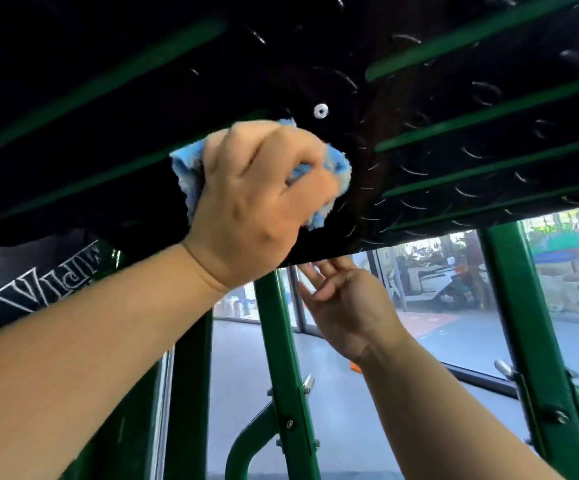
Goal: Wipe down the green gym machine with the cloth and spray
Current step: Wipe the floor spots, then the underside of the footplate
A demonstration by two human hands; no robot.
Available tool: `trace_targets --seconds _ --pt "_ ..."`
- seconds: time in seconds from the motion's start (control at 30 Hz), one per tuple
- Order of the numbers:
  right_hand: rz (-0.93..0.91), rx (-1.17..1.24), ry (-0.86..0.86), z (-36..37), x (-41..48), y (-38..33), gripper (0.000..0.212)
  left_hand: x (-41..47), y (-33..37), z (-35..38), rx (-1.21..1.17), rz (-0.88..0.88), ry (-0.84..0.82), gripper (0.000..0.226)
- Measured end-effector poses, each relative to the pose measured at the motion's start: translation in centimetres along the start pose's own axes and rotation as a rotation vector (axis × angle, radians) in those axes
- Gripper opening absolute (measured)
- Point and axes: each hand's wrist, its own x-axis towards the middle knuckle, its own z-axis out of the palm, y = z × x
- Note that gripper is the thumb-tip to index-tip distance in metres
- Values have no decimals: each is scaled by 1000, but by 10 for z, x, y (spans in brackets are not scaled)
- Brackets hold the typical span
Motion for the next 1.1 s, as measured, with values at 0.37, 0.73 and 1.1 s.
trace_targets --seconds 0.37,0.73,1.1 --pt "-153 206 7 -15 -21 -59 29 -24 53 35 -104 163 -209 34" --pt "-129 193 67 -15 -29 -68 23 -75 51 45 -42 210 -538 30" --pt "-129 171 83 -4 -22 -34 26 -78 13 37 -65 305 -399 27"
